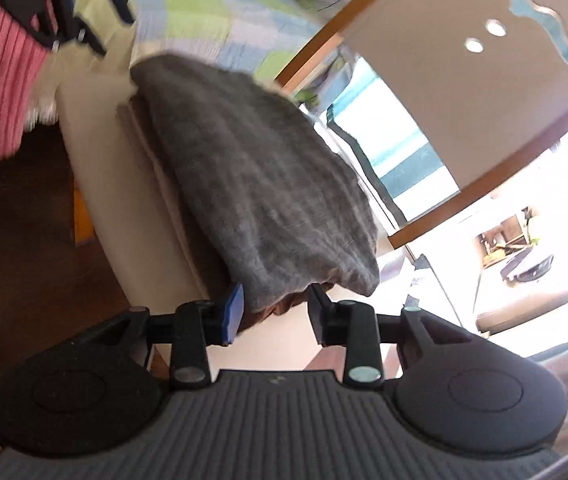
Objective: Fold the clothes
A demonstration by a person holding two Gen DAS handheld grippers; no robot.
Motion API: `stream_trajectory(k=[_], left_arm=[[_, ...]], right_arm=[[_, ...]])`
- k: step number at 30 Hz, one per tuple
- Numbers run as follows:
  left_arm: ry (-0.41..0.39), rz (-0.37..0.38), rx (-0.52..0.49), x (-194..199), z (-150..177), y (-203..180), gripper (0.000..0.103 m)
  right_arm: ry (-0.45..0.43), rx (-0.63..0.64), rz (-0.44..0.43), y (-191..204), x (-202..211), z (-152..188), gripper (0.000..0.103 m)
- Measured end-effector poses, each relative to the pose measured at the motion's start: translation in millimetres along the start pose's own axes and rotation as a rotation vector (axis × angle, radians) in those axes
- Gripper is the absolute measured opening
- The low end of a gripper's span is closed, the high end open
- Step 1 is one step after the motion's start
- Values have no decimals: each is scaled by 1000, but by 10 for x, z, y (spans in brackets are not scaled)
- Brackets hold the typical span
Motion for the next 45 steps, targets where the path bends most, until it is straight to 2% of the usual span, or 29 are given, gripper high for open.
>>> stream_trajectory(k=[3, 4, 7, 9, 11, 12, 13, 16, 18, 19, 21, 25, 28, 29, 35, 36, 37, 40, 45], left_arm=[[-23, 40, 104, -116, -244, -73, 46], [-11, 58, 147, -215, -253, -104, 46], [69, 90, 238, -527, 1, -125, 47], [95, 93, 289, -591, 54, -39, 46], [107, 113, 345, -488, 27, 121, 48], [147, 131, 394, -440, 14, 222, 49], [189, 146, 445, -391, 2, 309, 54], [292, 176, 565, -404, -19, 430, 57], [332, 159, 609, -407, -14, 456, 57], [342, 134, 626, -379, -5, 453, 57], [364, 97, 660, -352, 34, 407, 57], [383, 98, 686, -251, 147, 303, 57], [366, 98, 676, -86, 258, 243, 57], [359, 92, 667, -21, 301, 223, 57], [330, 71, 651, 307, 545, 186, 58], [326, 68, 653, 338, 569, 185, 58], [315, 67, 659, 388, 600, 180, 58], [280, 58, 675, 500, 637, 153, 58], [253, 17, 712, 539, 696, 97, 60]], right_arm=[[-98, -87, -53, -53, -31, -66, 17], [-93, -95, -63, -50, -142, -48, 16], [-31, -131, -83, -52, -477, 185, 15], [-49, -160, -101, -82, -466, 241, 16], [-64, -215, -80, -159, -283, 180, 16], [-73, -249, -69, -190, -208, 166, 18], [-82, -281, -59, -218, -141, 156, 25], [-98, -514, -9, -425, 43, 88, 34], [-122, -651, 9, -450, 118, 91, 38], [-127, -680, 18, -454, 115, 93, 39], [-165, -779, 60, -313, 196, 159, 42], [-201, -871, 124, 136, 165, 224, 52], [-212, -936, 159, 431, 153, 211, 63], [-212, -958, 171, 512, 169, 205, 64], [-220, -1113, 176, 793, 305, 232, 80], [-215, -1129, 173, 805, 319, 220, 88], [-208, -1133, 174, 821, 329, 196, 94], [-177, -1096, 175, 838, 311, 95, 102], [-78, -1040, 171, 784, 157, -33, 102]])
Point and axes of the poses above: each gripper's, at about its wrist camera, not at the fingertips, and x roughly against the way its jaws point, y to its left, z to its underside, the point moved 3 cm from there along -x, roughly the way its jaws point, and after that the axes turned 10 degrees about -z, right-handed, at the moved point
